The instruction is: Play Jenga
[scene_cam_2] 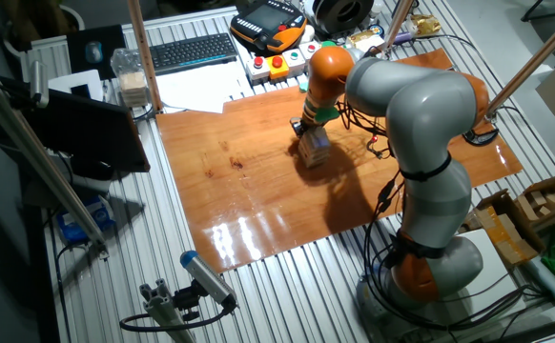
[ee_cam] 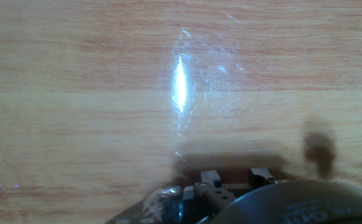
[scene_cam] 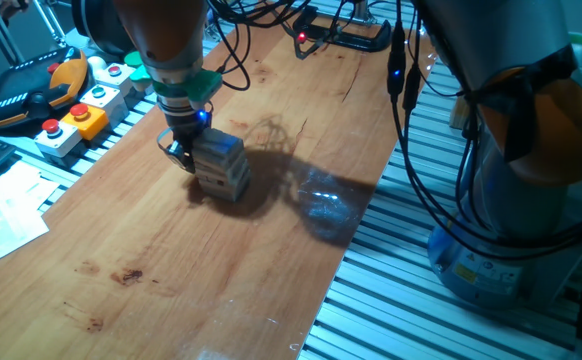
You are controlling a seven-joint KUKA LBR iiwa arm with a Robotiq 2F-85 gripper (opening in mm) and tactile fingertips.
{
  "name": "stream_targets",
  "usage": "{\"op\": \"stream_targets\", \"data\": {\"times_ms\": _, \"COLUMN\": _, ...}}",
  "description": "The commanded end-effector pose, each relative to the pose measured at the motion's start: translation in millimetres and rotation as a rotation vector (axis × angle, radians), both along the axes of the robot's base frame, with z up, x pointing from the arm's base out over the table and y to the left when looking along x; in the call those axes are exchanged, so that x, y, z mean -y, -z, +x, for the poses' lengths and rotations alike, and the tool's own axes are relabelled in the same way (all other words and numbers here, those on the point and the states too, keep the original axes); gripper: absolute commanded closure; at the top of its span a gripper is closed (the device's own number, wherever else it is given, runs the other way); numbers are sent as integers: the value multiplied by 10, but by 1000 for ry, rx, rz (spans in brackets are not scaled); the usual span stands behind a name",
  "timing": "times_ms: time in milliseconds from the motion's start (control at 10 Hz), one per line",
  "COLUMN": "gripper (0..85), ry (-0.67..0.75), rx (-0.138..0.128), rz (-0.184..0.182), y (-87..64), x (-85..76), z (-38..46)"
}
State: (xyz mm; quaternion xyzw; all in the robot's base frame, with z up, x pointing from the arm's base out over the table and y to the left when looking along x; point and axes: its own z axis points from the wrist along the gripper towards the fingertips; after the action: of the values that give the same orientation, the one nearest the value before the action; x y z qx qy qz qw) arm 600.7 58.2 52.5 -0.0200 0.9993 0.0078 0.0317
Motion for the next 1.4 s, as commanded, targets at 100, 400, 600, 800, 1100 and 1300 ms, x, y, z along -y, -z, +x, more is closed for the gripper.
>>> {"op": "stream_targets", "data": {"times_ms": 100, "gripper": 840, "ry": 2, "rx": -3, "rz": 3, "y": -17, "x": -7, "z": -13}}
{"op": "stream_targets", "data": {"times_ms": 400, "gripper": 840, "ry": 2, "rx": -5, "rz": 3, "y": -33, "x": -12, "z": -31}}
{"op": "stream_targets", "data": {"times_ms": 600, "gripper": 840, "ry": 0, "rx": -5, "rz": 5, "y": -13, "x": -12, "z": -36}}
{"op": "stream_targets", "data": {"times_ms": 800, "gripper": 840, "ry": 0, "rx": -1, "rz": 5, "y": 36, "x": -9, "z": -33}}
{"op": "stream_targets", "data": {"times_ms": 1100, "gripper": 840, "ry": 0, "rx": 6, "rz": 8, "y": 93, "x": -7, "z": -24}}
{"op": "stream_targets", "data": {"times_ms": 1300, "gripper": 840, "ry": 0, "rx": 8, "rz": 8, "y": 84, "x": -10, "z": -19}}
